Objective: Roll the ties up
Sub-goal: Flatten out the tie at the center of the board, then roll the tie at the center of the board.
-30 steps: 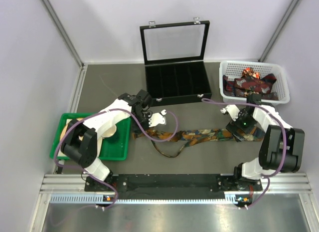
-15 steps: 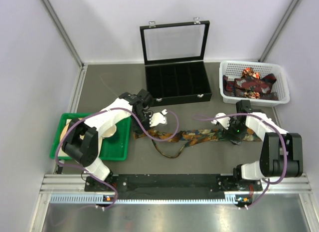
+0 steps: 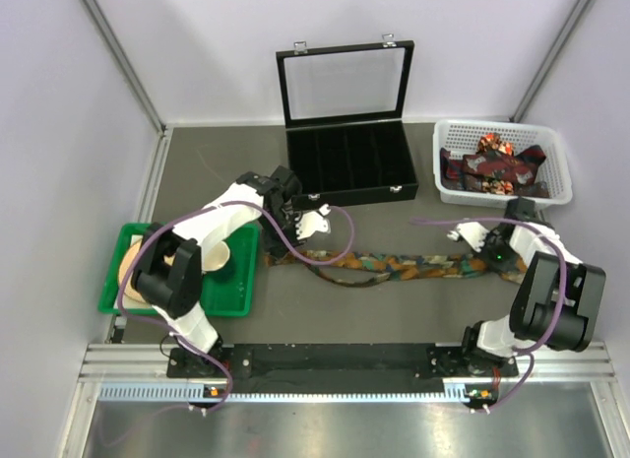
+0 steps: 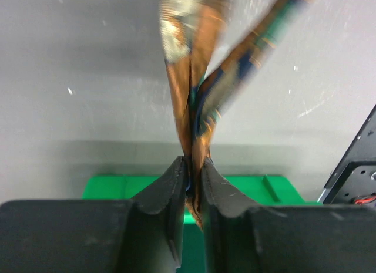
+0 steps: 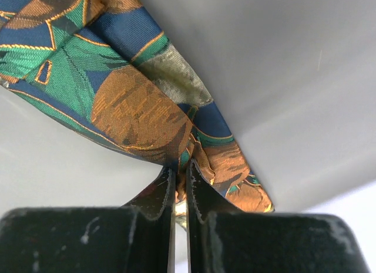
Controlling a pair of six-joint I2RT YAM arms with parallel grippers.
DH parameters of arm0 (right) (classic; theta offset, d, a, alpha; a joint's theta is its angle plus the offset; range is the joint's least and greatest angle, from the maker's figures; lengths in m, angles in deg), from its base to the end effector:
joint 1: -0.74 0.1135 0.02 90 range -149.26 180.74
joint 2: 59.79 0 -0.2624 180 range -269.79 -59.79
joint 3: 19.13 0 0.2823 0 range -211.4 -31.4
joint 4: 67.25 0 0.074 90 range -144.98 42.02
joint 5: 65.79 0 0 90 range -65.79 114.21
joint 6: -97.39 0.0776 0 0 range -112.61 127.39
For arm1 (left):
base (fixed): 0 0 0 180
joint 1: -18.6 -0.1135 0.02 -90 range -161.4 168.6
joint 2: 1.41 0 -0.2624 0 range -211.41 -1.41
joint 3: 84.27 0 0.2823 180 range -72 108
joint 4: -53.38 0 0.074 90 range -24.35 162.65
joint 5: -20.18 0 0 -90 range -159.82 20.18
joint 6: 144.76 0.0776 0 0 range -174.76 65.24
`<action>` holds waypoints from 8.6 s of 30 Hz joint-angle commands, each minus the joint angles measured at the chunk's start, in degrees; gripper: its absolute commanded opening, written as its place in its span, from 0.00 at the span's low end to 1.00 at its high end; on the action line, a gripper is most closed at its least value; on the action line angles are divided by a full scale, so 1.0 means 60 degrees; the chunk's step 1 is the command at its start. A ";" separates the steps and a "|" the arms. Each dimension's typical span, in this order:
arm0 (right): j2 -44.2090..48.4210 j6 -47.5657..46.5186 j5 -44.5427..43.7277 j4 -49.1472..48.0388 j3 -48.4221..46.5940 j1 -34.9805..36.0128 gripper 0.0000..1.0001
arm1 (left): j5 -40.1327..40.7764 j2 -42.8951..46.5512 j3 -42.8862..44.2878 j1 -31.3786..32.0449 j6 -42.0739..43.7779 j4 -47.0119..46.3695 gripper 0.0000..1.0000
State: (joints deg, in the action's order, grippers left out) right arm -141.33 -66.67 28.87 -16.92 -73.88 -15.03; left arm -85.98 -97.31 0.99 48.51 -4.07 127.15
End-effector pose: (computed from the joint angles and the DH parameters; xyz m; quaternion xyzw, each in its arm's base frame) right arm 0.2588 -0.0665 0.0983 -0.4875 0.8649 -0.0505 0.1079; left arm 0.2830 -0.1877 0.1746 0.6448 0.7498 -0.1294 0.0728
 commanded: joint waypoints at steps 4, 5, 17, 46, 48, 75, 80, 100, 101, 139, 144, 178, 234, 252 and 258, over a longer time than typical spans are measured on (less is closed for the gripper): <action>-0.0106 -0.1806 -0.0675 0.0467 -0.0448 -0.1852 0.00 | -0.0500 -0.0905 0.0886 -0.0063 -0.0977 -0.0140 0.30; -0.0107 -0.1952 -0.0690 0.0511 -0.0565 -0.1912 0.00 | -0.0485 -0.0965 0.0945 -0.0121 -0.1240 -0.0287 0.36; -0.0253 -0.1910 -0.0661 0.0819 -0.0742 -0.1957 0.00 | -0.1642 0.0835 -0.0620 0.1002 -0.0247 -0.2936 0.82; 0.0054 -0.2493 -0.0733 -0.0161 -0.0626 -0.1971 0.00 | -0.2403 -0.3895 0.1166 0.3789 -0.2180 -0.6367 0.56; 0.0054 -0.2685 -0.0748 -0.0613 -0.0552 -0.2029 0.00 | -0.2608 -0.3793 0.0976 0.3789 -0.2267 -0.6353 0.49; -0.1776 -0.4077 -0.1832 -0.3223 -0.0889 -0.3246 0.00 | -0.1906 0.3368 -0.2673 0.0494 -0.2458 -0.5343 0.99; -0.1397 -0.3756 -0.1745 -0.3049 -0.1108 -0.3158 0.42 | -0.1308 0.4863 -0.3038 0.0245 -0.3467 -0.5968 0.99; 0.2953 0.4180 0.2586 -0.1438 -0.3920 -0.0436 0.99 | -0.1247 0.4687 -0.2156 0.0171 -0.4217 -0.6257 0.99; 0.2998 0.4678 0.2635 -0.1263 -0.4211 0.0045 0.99 | -0.1232 0.4718 -0.2320 0.0157 -0.4144 -0.6395 0.99; -0.1775 1.6152 0.7324 -0.4425 -0.0214 0.6083 0.00 | -0.2448 -0.0058 -0.3171 0.1108 -0.0452 -0.5753 0.56; -0.2638 1.6064 0.6797 -0.4630 -0.0566 0.6656 0.00 | -0.2170 0.0689 -0.3727 0.1108 -0.0466 -0.5679 0.48; -0.3856 1.5977 0.6723 -0.4703 -0.1255 0.7111 0.00 | -0.1642 0.0938 -0.3903 0.1753 -0.0730 -0.5767 0.41; -0.3827 1.5170 1.0077 -0.3998 -0.1417 0.6100 0.34 | -0.2360 -0.0995 -0.1325 0.3277 -0.2605 -0.7495 0.40; -0.3886 1.5171 1.0032 -0.4147 -0.1255 0.6100 0.33 | -0.2345 -0.0980 -0.1237 0.3262 -0.2693 -0.7510 0.40; -0.4047 1.5303 1.0398 -0.4264 -0.1372 0.6100 0.18 | -0.2418 -0.1097 -0.1194 0.3247 -0.2707 -0.7612 0.40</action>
State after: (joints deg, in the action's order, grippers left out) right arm -165.59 25.26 87.82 -40.33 -81.16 20.86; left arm -98.96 -103.32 -8.01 68.14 -19.96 83.78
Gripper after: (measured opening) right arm 0.210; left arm 0.398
